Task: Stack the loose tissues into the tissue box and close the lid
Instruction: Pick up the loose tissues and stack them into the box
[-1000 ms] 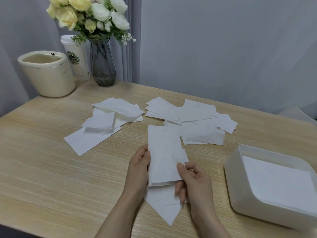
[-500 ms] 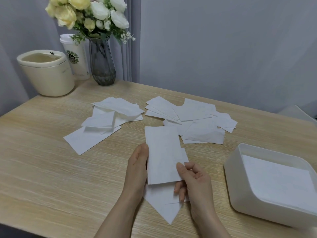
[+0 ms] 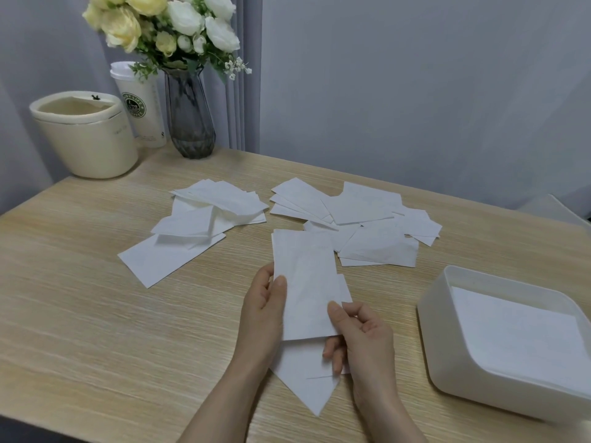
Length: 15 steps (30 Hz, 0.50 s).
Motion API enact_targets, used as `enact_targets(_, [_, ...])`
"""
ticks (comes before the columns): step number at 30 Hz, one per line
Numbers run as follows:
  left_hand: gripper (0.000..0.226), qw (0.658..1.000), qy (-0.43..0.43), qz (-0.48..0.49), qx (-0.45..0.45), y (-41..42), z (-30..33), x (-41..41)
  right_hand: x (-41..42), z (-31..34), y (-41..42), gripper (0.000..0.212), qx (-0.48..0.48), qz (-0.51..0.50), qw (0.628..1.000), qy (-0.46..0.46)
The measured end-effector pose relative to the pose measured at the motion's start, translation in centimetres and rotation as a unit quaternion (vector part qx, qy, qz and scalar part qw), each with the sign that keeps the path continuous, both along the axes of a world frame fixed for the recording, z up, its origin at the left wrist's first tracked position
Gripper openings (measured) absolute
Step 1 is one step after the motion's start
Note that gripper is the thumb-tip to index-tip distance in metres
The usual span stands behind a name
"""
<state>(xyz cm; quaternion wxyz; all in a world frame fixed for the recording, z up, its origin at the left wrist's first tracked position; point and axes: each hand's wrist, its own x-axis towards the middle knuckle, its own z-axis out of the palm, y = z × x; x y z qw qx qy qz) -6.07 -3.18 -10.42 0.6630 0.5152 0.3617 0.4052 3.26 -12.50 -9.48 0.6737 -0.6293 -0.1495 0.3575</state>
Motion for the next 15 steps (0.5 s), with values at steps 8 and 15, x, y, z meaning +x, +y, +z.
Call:
enact_targets(8, [0.019, 0.997, -0.028, 0.064, -0.012, 0.3, 0.0, 0.1, -0.3, -0.7, 0.0, 0.016, -0.001, 0.004, 0.997, -0.083])
enact_targets(15, [0.014, 0.992, -0.078, 0.080, -0.055, 0.4, 0.3, 0.1, -1.8, 0.3, -0.6, 0.052, 0.030, 0.022, 0.997, -0.074])
